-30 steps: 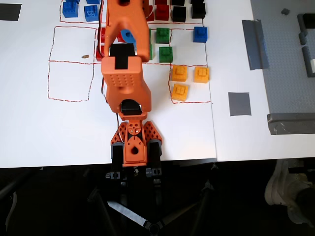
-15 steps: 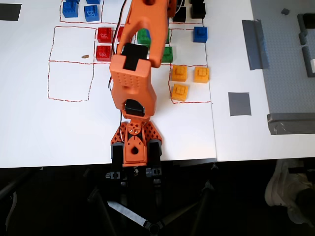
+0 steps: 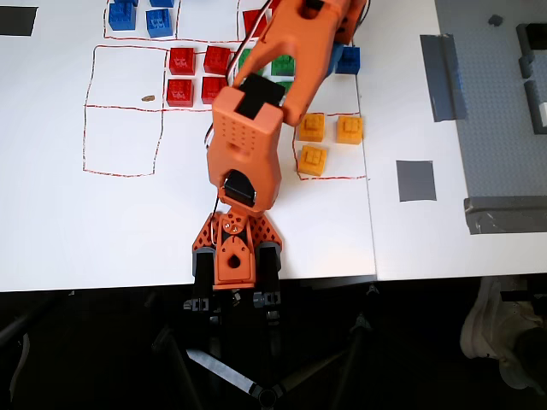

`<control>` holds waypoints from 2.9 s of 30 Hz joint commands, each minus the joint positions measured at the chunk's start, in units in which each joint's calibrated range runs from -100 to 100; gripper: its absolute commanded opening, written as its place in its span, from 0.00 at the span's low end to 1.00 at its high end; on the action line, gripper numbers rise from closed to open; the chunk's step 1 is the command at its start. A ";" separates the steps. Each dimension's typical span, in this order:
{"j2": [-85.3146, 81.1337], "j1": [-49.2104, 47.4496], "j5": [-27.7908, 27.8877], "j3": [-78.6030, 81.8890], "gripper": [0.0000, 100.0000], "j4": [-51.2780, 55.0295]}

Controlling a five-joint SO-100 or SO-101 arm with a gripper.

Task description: Grab the block and put it in the grey marker

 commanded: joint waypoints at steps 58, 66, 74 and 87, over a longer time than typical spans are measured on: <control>18.98 8.13 8.25 -18.05 0.29 -20.97; 19.24 9.22 8.89 -16.51 0.22 -23.25; 17.34 8.22 9.08 -14.51 0.24 -22.76; 15.09 5.89 8.99 -14.06 0.26 -22.03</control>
